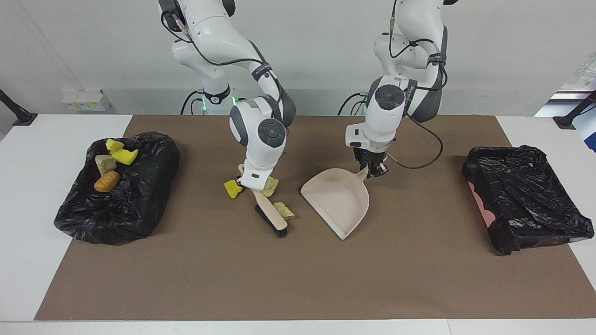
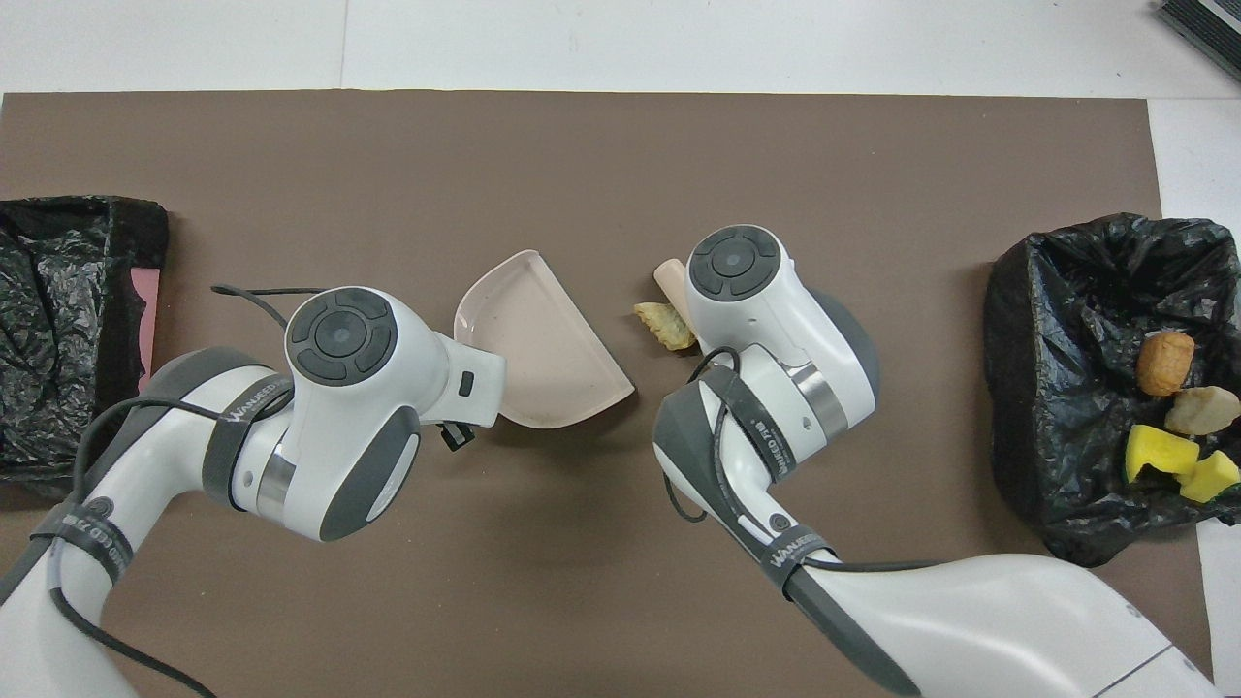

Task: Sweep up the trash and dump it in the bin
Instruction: 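Position the dustpan near the debris while the right gripper sweeps toward it, then sweep the bread and sponge pieces into the dustpan with the right gripper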

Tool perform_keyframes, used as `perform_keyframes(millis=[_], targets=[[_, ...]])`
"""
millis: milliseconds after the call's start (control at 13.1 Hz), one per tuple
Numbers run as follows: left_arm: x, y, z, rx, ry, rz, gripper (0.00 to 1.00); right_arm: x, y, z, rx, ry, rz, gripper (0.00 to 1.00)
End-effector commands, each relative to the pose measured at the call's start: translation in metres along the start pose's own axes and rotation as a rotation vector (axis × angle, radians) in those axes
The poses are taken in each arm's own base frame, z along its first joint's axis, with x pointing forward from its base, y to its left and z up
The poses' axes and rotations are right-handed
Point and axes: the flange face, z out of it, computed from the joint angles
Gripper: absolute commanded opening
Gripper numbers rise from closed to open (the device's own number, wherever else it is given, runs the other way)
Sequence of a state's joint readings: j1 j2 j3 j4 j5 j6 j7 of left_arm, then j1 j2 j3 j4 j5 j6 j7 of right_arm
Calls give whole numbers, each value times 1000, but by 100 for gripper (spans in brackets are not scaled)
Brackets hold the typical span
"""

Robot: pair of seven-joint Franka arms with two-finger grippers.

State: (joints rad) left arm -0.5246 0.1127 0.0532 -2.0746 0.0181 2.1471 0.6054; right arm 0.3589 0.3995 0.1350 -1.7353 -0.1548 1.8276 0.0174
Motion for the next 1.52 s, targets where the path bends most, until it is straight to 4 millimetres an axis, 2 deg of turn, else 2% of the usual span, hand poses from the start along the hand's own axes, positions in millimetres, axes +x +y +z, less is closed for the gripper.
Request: perform_keyframes(millis=[0,76,228,380,456,532,685,761,989,1217,1293,1445], targets=[[-13,1,1,28,25,187,0,-15,-25,-1,100,-16,11,0],[-14,1,2,26,22,244,0,-16,-37,-3,167,-16,10,0],[-13,5,15,13,6,252,0,-15,-49,-7,336,-20,43,0],[-11,9,15,12,4,263,0,-15,-49,-17,387,-16,58,0],[-12,9,16,9,1,263,0,-19,-51,-30,393,-13,57,0],[-13,9,16,9,1,260,0,-26,-43,-40,391,-12,67,0],[-13,9,16,9,-1,264,0,-45,-13,-55,385,-39,127,0],[-13,9,16,7,-3,264,0,-53,9,-59,384,-48,161,0],[-14,7,15,33,-28,288,0,-80,64,-63,319,-100,289,0],[-18,3,15,28,-33,279,0,-104,116,-39,272,-177,410,0],[-19,2,16,27,-35,276,0,-118,128,-28,258,-193,447,0],[-19,2,17,25,-36,276,0,-142,136,-6,206,-168,511,0]])
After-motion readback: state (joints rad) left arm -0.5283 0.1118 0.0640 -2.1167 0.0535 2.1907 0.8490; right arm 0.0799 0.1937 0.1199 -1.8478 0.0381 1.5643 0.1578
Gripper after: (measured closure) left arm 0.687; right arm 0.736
